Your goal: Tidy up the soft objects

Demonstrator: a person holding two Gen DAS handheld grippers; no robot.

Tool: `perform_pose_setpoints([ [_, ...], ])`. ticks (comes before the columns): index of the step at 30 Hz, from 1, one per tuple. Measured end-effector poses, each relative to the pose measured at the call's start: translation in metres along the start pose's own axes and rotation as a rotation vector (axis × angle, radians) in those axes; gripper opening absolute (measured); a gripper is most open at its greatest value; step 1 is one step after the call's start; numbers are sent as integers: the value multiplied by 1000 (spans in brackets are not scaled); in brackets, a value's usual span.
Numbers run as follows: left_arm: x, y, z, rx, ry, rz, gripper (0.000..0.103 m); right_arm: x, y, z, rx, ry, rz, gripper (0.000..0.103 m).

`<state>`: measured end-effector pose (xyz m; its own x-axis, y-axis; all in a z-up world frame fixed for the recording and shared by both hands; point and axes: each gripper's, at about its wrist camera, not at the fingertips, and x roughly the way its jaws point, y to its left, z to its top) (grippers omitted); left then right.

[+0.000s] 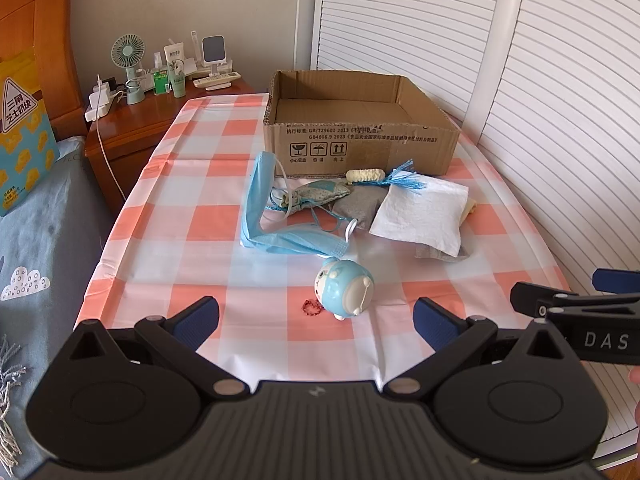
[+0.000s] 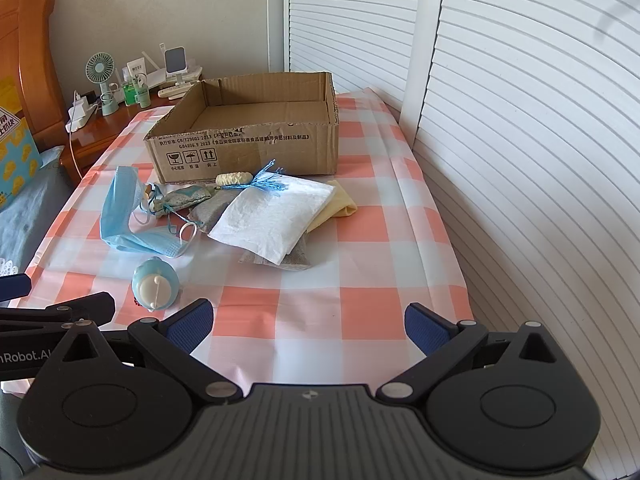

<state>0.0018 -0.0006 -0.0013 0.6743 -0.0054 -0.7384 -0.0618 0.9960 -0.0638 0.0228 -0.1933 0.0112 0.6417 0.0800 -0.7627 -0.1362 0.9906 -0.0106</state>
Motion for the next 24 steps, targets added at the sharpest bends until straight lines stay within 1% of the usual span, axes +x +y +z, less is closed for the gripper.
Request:
perform_pose_setpoints([
  [15,-2,-1,0,-1,-3,0,102,-1,0,0,-5,-6,-7,103],
  [24,2,1,1,10,-12,-22,102,1,0,2,-7,-19,-12,103],
])
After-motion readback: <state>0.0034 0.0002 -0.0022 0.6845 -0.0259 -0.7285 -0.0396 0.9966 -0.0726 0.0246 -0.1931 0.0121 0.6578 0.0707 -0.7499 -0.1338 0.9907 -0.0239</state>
